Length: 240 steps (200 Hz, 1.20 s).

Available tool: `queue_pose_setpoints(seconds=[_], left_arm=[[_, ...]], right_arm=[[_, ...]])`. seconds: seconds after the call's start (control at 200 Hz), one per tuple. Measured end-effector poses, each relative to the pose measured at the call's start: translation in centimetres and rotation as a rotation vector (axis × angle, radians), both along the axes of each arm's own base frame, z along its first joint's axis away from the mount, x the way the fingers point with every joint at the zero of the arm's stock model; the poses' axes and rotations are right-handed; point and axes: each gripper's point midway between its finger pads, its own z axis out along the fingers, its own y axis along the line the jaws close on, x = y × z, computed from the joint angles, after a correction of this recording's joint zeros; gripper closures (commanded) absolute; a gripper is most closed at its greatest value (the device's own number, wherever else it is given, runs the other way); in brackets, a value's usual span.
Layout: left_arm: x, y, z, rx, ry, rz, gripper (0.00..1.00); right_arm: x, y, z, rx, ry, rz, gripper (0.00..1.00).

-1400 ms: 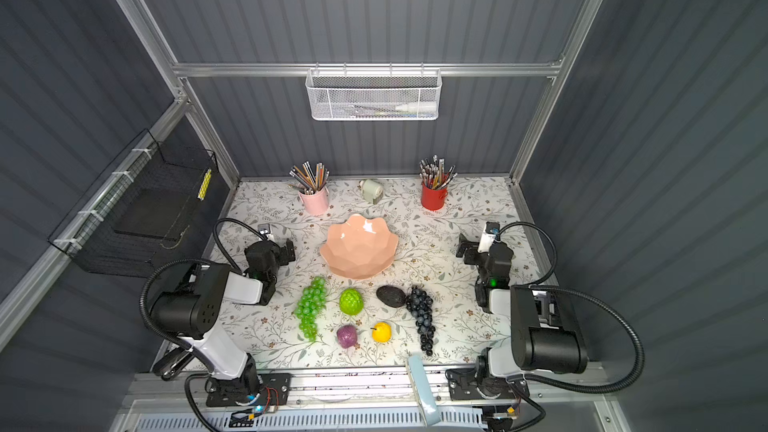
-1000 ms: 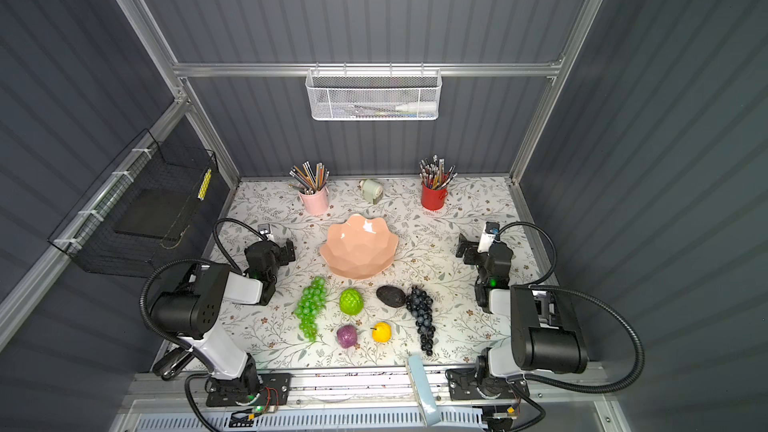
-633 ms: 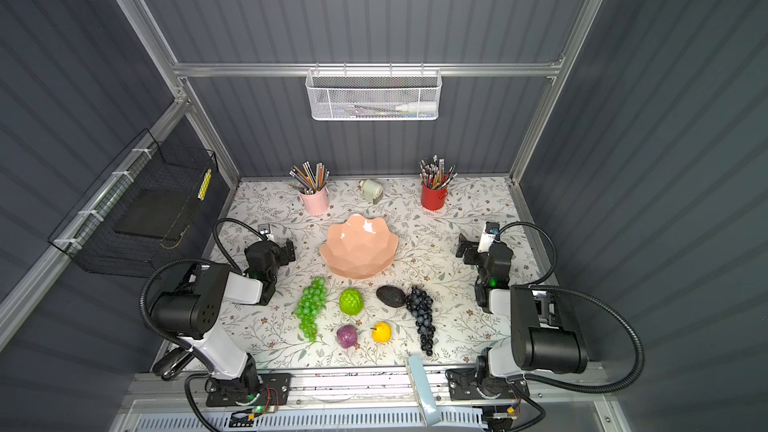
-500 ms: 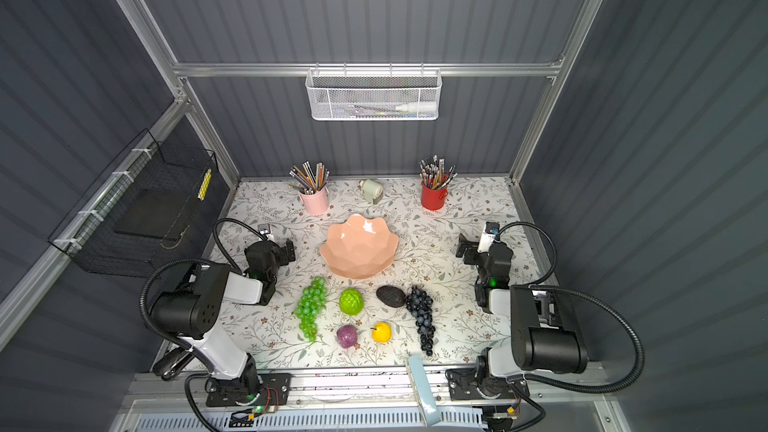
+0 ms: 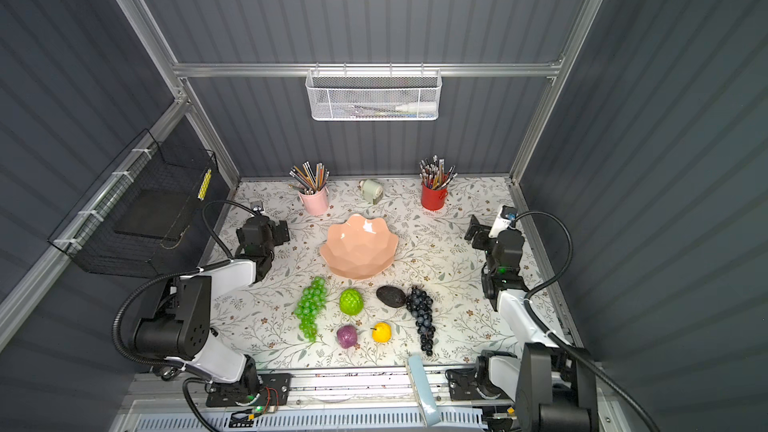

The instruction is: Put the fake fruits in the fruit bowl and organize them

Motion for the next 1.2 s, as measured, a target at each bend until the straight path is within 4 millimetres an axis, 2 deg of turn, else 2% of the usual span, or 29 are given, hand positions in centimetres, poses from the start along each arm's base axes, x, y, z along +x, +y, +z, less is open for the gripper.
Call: queue_pose_setpoints(seconds=[0.075,0.13,0.19,0.265,0.33,0.43,0.52,0.59,0.73,0.891,1.036,1.201], left_arm=[[0.7,0.0,1.7,-0.024,0.043,0.020,0.00],[1.0,-0.3,3.1,-0.053,0.066,0.029,0.00],[0.8,-1.1,4.2,-0.085,0.092,0.020,0.00],[0.1,-2.6,5.0,-0.118,0.142,0.001,0.00],[-0.6,-5.6,5.5,-0.145,0.201,-0.062,0.00],[-2.4,-11.8,6.2,-0.202,0.296,-0.214,0.00],[-5.4,-16.8,5.4,-0.266,0.410,-0.343,0.01],[-8.0,-19.2,4.1,-0.308,0.508,-0.399,0.01],[-13.2,-23.2,1.5,-0.349,0.675,-0.477,0.02],[-18.6,-27.6,-1.3,-0.339,0.836,-0.547,0.04],[-22.0,-28.7,-4.0,-0.298,0.954,-0.540,0.05],[-23.5,-28.4,-5.7,-0.264,1.020,-0.501,0.07]], right_arm=[[0.2,0.5,2.9,0.039,-0.004,0.009,0.06],[0.3,1.5,4.3,0.050,0.011,0.031,0.06],[0.3,3.4,5.0,0.055,0.047,0.077,0.06],[0.0,7.0,5.2,0.050,0.114,0.168,0.06],[-0.7,10.4,5.0,0.039,0.183,0.258,0.08],[-2.0,14.9,4.4,0.011,0.280,0.383,0.08],[-3.6,18.5,2.4,-0.027,0.392,0.485,0.08],[-5.3,20.4,0.1,-0.055,0.487,0.548,0.09],[-7.6,21.7,-3.0,-0.102,0.611,0.603,0.10],[-8.1,22.6,-5.0,-0.149,0.677,0.638,0.10],[-7.9,22.9,-5.8,-0.160,0.696,0.646,0.09],[-7.6,23.2,-5.5,-0.155,0.677,0.653,0.10]])
